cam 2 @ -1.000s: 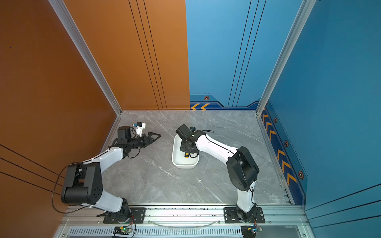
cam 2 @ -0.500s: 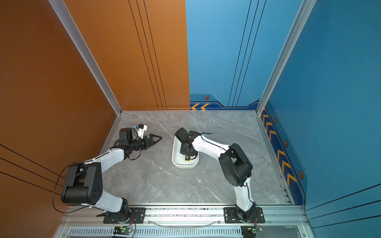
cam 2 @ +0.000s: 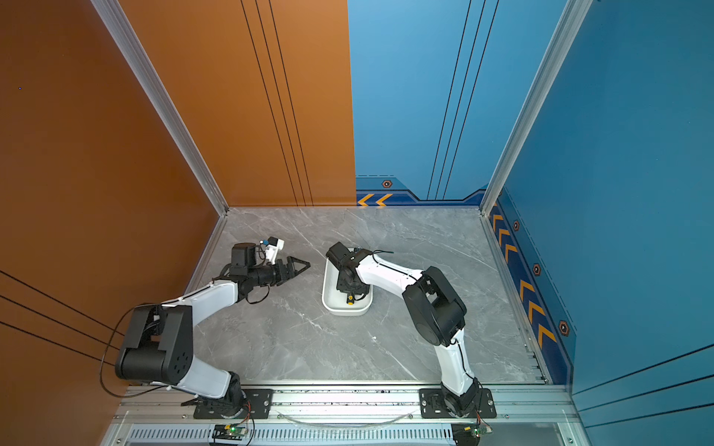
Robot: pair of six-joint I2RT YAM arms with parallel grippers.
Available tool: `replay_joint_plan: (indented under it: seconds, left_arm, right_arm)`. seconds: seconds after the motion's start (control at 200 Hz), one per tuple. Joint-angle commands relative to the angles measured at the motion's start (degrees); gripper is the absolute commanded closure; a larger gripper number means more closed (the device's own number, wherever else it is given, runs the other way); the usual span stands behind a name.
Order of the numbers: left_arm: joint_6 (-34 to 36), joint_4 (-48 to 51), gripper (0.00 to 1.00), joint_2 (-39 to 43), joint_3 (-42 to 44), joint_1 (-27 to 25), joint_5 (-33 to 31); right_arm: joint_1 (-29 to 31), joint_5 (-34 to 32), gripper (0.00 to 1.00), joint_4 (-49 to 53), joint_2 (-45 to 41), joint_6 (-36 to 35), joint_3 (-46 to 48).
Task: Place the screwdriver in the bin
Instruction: 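Lower the screwdriver into the white bin with the right gripper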
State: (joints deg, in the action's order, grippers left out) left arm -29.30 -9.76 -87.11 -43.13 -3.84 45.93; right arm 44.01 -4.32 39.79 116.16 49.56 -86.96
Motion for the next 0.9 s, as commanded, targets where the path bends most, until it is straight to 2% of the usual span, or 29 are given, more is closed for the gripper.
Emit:
replay_joint_plan:
  seconds: [0.0,0.891]
  left_arm:
    - [1.5,0.6,0.02,1.6,0.9,-0.6,-0.7]
    - [3.1,2.6,0.02,2.2,0.4,-0.6,-1.6]
  right_arm:
    - [0.5,0.2,1.00,-0.1,1.0,-0.1,-1.7]
    - [0.3,1.8,1.00,-0.1,6.4,-0.5,-3.1]
